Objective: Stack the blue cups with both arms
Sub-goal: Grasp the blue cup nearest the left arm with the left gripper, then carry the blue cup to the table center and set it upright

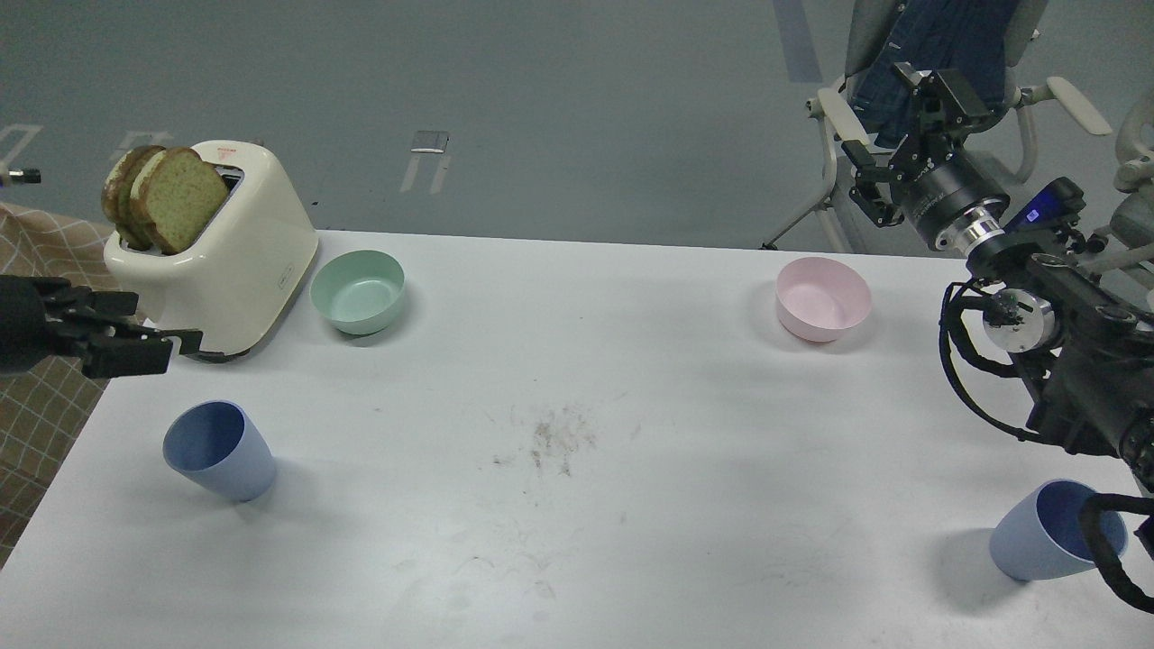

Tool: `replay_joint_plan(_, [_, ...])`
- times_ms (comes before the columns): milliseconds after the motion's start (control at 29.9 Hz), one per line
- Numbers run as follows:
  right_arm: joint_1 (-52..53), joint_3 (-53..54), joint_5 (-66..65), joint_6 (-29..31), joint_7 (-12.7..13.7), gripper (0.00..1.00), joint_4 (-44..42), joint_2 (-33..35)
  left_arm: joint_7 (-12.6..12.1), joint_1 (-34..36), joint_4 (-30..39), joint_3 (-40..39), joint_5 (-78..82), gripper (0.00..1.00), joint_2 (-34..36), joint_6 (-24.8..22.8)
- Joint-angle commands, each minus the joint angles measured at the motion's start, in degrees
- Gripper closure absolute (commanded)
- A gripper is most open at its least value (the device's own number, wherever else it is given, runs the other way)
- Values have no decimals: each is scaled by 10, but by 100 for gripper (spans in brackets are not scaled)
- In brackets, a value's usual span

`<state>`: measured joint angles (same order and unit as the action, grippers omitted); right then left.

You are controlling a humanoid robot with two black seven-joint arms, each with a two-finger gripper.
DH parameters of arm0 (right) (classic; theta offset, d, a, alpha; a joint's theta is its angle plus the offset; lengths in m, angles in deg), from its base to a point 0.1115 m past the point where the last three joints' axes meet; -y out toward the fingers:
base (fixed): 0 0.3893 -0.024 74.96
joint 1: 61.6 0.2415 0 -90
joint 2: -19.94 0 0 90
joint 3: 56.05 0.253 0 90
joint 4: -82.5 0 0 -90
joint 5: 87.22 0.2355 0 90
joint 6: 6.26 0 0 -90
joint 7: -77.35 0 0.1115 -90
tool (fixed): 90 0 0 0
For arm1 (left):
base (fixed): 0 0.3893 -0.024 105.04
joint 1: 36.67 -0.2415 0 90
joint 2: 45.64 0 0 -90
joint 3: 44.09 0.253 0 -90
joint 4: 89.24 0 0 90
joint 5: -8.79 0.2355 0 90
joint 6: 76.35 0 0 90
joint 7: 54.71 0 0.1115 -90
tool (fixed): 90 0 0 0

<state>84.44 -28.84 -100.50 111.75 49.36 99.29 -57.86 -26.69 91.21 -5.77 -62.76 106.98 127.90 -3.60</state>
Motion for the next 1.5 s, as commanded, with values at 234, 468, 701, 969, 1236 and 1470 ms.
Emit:
replay_joint_plan(234, [-1,0,0,0,0,0,1,-2,0,-4,-17,79,-5,5,-37,46])
replay_joint_plan(468, [-1,0,0,0,0,0,2,0,0,-5,-70,114,3,15,-71,80])
replay_joint_plan(701, [-2,0,0,0,0,0,2,-1,0,-10,-87,128,5,27,-79,97])
replay_joint_plan(969, [-2,-1,-1,0,0,0,2,-2,0,-14,-90,130,5,75,-80,97])
replay_joint_plan(1236, [-2,-1,-2,0,0,0,1,-2,0,-16,-91,135,33,100,-82,98])
replay_joint_plan(1470, [0,-1,-2,0,0,0,2,-2,0,-2,-74,123,53,100,-72,121])
